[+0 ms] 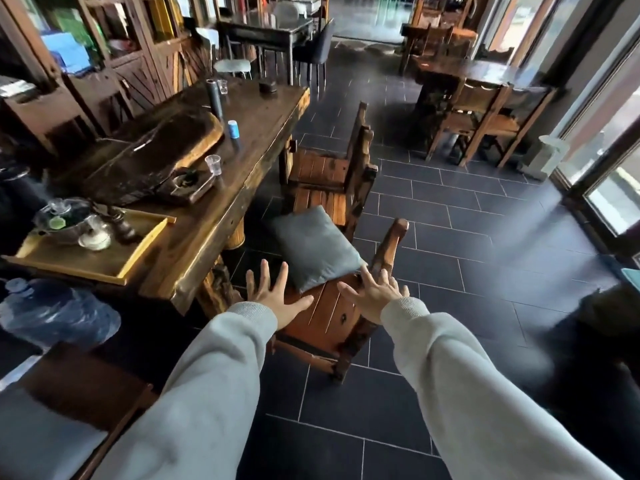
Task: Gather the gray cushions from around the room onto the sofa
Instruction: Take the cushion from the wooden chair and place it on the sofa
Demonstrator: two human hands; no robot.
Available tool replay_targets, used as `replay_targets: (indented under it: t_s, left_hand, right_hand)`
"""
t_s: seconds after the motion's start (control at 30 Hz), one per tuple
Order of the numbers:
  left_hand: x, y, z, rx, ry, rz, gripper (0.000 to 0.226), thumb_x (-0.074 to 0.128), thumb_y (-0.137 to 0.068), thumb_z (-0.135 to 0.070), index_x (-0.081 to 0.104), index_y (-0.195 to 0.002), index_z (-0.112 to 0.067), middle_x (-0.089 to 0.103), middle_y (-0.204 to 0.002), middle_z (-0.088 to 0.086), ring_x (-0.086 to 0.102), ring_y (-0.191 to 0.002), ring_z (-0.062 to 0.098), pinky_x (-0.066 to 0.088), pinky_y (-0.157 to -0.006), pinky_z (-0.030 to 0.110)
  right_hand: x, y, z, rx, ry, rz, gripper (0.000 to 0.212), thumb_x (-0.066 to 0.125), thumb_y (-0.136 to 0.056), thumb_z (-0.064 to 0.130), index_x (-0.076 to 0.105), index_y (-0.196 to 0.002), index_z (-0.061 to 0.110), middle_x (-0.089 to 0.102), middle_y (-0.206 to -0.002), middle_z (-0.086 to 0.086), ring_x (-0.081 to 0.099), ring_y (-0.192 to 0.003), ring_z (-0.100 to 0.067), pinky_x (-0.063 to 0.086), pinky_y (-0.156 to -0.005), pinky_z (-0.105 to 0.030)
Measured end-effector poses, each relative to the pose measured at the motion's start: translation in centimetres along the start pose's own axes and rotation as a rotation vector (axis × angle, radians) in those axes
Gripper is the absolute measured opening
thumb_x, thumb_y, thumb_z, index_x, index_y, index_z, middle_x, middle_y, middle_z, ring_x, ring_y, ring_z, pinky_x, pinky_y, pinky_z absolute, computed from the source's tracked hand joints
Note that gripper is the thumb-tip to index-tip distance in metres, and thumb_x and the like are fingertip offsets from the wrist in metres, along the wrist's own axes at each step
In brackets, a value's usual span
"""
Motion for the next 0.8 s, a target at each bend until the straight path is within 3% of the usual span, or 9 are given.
replay_targets:
  t_s: [0.27, 0.4, 0.47, 0.5, 0.57, 0.6, 0.67, 0.8]
  left_hand:
    - [-1.1, -11.8, 2.2, -0.071, 0.086, 0.098, 0.091, 0.046, -0.099, -0.069, 0.0, -0.167, -0.031, -0.02, -0.174, 0.001, -0.008, -0.161, 0.033, 0.013, -0.127, 0.057]
    - [-1.5, -18.6, 2.7, -0.083, 0.11, 0.134, 0.087, 0.049, -0.1, -0.066, 0.01, -0.167, -0.027, -0.009, -0.176, 0.0, 0.001, -0.162, 0.03, 0.015, -0.128, 0.051]
    - [-2.0, -27.4, 2.6, -0.087, 0.124, 0.136, 0.084, 0.049, -0.1, -0.063, 0.015, -0.167, -0.026, -0.002, -0.176, -0.001, 0.008, -0.161, 0.028, 0.017, -0.127, 0.048]
    - [-2.0, -27.3, 2.5, -0.086, 0.119, 0.138, 0.082, 0.05, -0.101, -0.062, 0.017, -0.167, -0.026, 0.002, -0.176, -0.002, 0.012, -0.161, 0.027, 0.019, -0.127, 0.046]
    - [-1.8, -36.9, 2.3, -0.083, 0.102, 0.151, 0.078, 0.05, -0.102, -0.06, 0.021, -0.166, -0.026, 0.008, -0.176, -0.004, 0.018, -0.159, 0.025, 0.023, -0.125, 0.044]
    - [-2.1, -37.3, 1.9, -0.078, 0.1, 0.148, 0.078, 0.051, -0.101, -0.059, 0.022, -0.166, -0.026, 0.01, -0.175, -0.004, 0.02, -0.159, 0.024, 0.024, -0.125, 0.043]
    - [-0.5, -46.9, 2.0, -0.087, 0.125, 0.165, 0.077, 0.053, -0.1, -0.06, 0.027, -0.165, -0.027, 0.015, -0.175, -0.005, 0.023, -0.158, 0.022, 0.025, -0.124, 0.04]
    - [-0.2, -56.4, 2.1, -0.054, 0.104, 0.167, 0.078, 0.054, -0.098, -0.063, 0.031, -0.163, -0.027, 0.021, -0.173, -0.005, 0.025, -0.157, 0.022, 0.026, -0.124, 0.042]
  right_hand:
    - [3.0, -13.2, 2.9, -0.011, -0.062, 0.182, 0.082, 0.029, -0.096, 0.08, 0.01, -0.167, 0.045, 0.012, -0.175, -0.015, 0.022, -0.158, -0.04, 0.026, -0.124, -0.058]
    - [4.6, -19.0, 3.1, 0.073, -0.218, 0.228, 0.093, 0.035, -0.095, 0.082, 0.009, -0.169, 0.033, 0.015, -0.175, -0.019, 0.028, -0.158, -0.037, 0.027, -0.125, -0.047]
    - [6.2, -26.8, 3.3, 0.096, -0.286, 0.269, 0.093, 0.035, -0.096, 0.082, 0.01, -0.17, 0.031, 0.019, -0.175, -0.018, 0.028, -0.159, -0.033, 0.026, -0.125, -0.044]
    - [7.0, -26.0, 2.8, 0.113, -0.301, 0.272, 0.092, 0.035, -0.097, 0.08, 0.013, -0.17, 0.028, 0.026, -0.172, -0.018, 0.032, -0.157, -0.033, 0.027, -0.124, -0.042]
    - [9.5, -34.0, 3.1, 0.145, -0.377, 0.318, 0.085, 0.036, -0.101, 0.072, 0.021, -0.168, 0.022, 0.044, -0.164, -0.016, 0.045, -0.148, -0.034, 0.037, -0.118, -0.039]
    - [9.5, -33.3, 3.0, 0.149, -0.386, 0.338, 0.079, 0.035, -0.104, 0.067, 0.024, -0.167, 0.02, 0.047, -0.163, -0.014, 0.048, -0.146, -0.034, 0.038, -0.115, -0.037]
    - [13.3, -41.0, 2.9, 0.233, -0.475, 0.383, 0.076, 0.037, -0.107, 0.062, 0.025, -0.167, 0.018, 0.042, -0.166, -0.012, 0.043, -0.15, -0.035, 0.035, -0.116, -0.034]
    - [15.7, -46.9, 2.9, 0.348, -0.71, 0.346, 0.072, 0.047, -0.106, 0.059, 0.037, -0.163, 0.016, 0.047, -0.164, -0.009, 0.044, -0.15, -0.033, 0.035, -0.117, -0.036]
Point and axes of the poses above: each hand's wrist, its own y-axis away from the middle knuckle, its own x-axis out of the palm, z = x × y, the point moved 1 cm from there along -y, towards the middle knuckle
